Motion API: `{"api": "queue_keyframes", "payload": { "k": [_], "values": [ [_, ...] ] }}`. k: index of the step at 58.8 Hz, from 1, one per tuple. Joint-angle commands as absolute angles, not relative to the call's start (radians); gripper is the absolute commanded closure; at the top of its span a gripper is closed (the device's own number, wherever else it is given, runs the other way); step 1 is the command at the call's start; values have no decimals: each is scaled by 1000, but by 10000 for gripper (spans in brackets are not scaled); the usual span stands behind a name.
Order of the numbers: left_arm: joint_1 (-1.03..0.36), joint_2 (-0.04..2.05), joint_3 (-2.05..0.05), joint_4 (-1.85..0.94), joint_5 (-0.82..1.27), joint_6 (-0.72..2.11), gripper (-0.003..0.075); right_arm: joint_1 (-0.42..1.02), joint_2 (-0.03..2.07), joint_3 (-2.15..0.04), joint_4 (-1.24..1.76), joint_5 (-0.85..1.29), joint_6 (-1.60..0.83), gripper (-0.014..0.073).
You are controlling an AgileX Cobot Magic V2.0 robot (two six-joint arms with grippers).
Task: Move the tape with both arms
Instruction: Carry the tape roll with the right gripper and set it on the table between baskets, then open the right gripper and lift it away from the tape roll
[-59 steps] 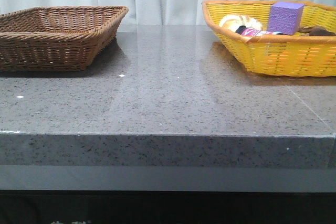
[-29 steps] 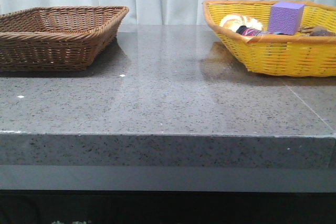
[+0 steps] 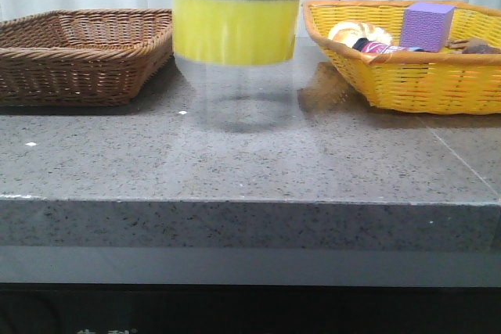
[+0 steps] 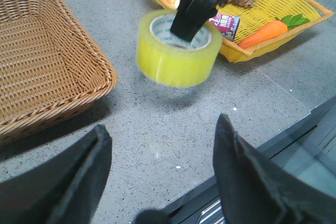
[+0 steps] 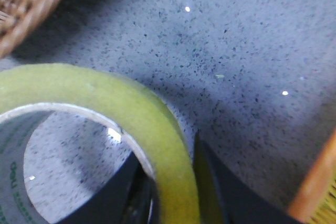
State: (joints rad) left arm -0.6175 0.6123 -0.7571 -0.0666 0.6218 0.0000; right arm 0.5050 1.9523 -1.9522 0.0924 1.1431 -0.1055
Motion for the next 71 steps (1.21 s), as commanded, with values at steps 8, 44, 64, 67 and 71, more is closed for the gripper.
{"api": "queue_keyframes", "payload": {
  "k": [8, 44, 64, 67, 71],
  "values": [
    [-626, 619, -791, -78, 547, -8, 302, 505, 1964, -1980, 99, 1077, -142, 515],
    [-626, 619, -791, -78, 547, -8, 302, 505, 1916, -2103, 126, 1191, -129, 162],
    [-626, 619, -791, -78, 547, -8, 302, 505, 1563, -1791, 193, 976, -118, 162],
    [-626, 619, -791, -78, 547, -8, 302, 505, 1512, -1716, 196, 938, -118, 162],
    [-626, 619, -791, -78, 547, -8, 302, 505, 1425, -1603, 202, 861, -118, 162]
  ]
}}
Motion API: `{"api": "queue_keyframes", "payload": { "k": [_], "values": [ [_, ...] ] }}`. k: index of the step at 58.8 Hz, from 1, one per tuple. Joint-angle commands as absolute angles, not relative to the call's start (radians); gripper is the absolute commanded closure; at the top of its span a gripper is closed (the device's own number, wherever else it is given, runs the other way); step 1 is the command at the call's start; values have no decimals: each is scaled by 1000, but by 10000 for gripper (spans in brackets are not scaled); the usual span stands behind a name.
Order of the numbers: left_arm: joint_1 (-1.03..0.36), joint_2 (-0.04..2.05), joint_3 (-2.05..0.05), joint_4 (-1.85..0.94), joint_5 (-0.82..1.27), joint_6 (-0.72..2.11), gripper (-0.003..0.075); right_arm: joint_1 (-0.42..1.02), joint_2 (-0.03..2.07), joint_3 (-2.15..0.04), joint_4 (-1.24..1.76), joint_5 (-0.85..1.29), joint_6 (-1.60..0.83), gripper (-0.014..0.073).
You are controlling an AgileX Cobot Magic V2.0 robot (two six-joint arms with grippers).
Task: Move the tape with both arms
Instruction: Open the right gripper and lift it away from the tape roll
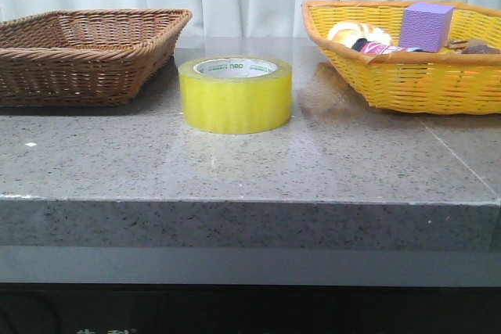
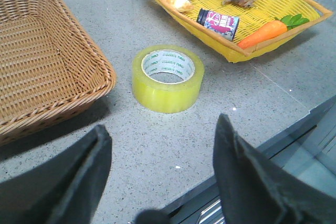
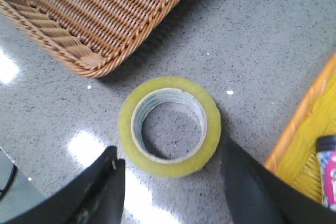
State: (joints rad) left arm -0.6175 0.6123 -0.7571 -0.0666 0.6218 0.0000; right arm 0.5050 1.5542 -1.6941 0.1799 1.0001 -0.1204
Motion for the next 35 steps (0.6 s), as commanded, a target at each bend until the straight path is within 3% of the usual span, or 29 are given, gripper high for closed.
{"api": "queue_keyframes", "payload": {
  "k": [1, 14, 35],
  "values": [
    [-626, 619, -791, -78, 547, -8, 302, 505, 1399, -1581, 204, 844, -118, 162],
    [-626, 619, -791, -78, 547, -8, 302, 505, 1140, -1257, 204, 609, -118, 162],
    [-626, 619, -791, -78, 549, -8, 302, 505, 817, -909, 215, 443, -118, 162]
  ]
}}
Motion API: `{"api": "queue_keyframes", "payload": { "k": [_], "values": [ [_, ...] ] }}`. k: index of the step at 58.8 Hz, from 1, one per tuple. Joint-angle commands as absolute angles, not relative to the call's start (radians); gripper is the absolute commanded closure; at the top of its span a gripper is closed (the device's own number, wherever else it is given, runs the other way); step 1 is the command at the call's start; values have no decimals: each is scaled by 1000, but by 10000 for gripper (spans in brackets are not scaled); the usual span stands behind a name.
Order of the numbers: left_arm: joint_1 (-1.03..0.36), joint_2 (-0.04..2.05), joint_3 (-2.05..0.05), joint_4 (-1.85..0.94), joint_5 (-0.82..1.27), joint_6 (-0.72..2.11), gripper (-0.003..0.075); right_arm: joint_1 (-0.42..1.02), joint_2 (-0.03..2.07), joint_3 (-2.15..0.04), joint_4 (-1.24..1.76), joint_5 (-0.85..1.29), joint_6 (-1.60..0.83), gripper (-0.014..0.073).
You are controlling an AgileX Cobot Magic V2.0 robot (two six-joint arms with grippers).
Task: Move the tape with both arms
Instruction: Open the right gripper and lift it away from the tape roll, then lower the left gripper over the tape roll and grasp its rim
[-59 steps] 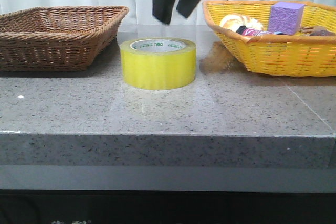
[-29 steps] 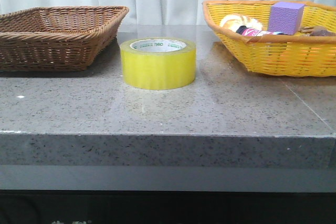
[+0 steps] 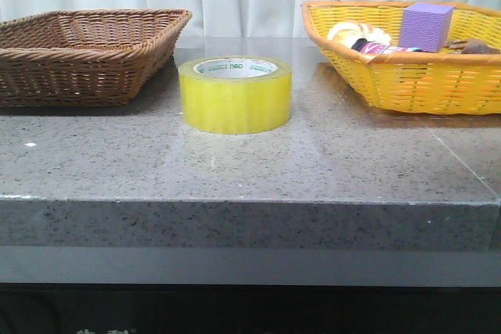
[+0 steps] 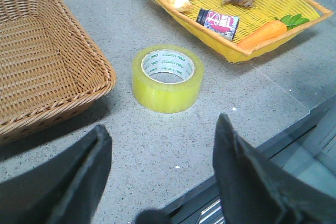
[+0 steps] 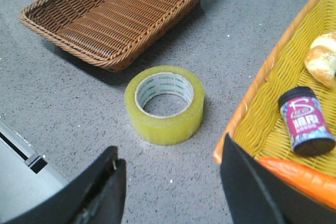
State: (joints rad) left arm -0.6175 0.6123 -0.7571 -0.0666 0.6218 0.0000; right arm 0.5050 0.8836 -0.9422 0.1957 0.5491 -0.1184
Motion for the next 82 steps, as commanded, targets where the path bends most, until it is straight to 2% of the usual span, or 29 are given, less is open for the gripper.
{"api": "queue_keyframes", "payload": {
  "k": [1, 12, 22, 39, 66, 82],
  "values": [
    [-626, 619, -791, -78, 549, -8, 302, 505, 800, -898, 216, 441, -118, 162],
    [-626, 642, -825, -76, 555, -8, 293, 505, 671, -793, 218, 431, -118, 162],
    [-626, 744, -927, -74, 623, 50, 204, 505, 661, -785, 221, 464, -117, 162],
    [-669, 1006, -1139, -79, 714, 351, 204, 505, 661, -785, 221, 464, -117, 162],
    [-716, 1459, -1566, -175, 1051, 748, 204, 505, 661, -785, 221, 464, -117, 162],
    [-716, 1668, -1712, -188, 1129, 828, 204, 505, 661, -785, 221, 464, -117, 162]
  ]
}}
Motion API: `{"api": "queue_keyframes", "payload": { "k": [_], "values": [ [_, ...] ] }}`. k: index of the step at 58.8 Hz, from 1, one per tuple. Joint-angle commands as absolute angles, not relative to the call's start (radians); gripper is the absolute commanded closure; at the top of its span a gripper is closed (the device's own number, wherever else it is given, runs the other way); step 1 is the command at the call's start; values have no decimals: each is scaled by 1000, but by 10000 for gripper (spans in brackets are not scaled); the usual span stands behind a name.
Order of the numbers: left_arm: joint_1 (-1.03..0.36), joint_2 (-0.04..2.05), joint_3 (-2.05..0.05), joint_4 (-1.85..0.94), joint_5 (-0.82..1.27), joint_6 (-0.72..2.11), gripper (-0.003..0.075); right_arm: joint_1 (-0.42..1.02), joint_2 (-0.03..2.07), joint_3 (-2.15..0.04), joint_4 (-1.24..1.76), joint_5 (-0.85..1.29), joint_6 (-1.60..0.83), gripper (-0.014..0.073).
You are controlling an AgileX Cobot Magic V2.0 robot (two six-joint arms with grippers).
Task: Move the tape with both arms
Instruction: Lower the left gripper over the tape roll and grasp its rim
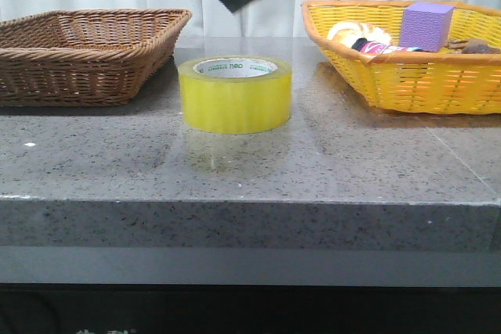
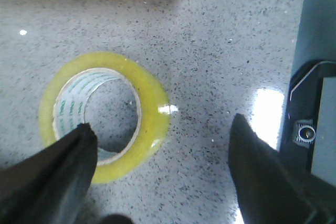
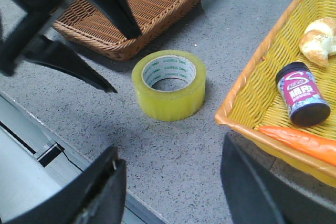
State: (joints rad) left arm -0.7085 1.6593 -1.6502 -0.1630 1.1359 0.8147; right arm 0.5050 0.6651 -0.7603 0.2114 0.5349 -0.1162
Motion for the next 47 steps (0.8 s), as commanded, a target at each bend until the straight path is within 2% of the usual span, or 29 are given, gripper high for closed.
{"api": "queue_keyframes", "payload": {
  "k": [1, 25, 47],
  "values": [
    [-716, 1678, -1718, -188, 1132, 828, 204, 505, 661, -785, 221, 464, -117, 162],
    [-710, 1911, -1867, -183, 1213, 830, 204, 505, 661, -785, 221, 464, -117, 162],
    [-657, 1977, -1883, -192, 1261, 820, 209, 505, 661, -785, 221, 464, -117, 162]
  ]
}}
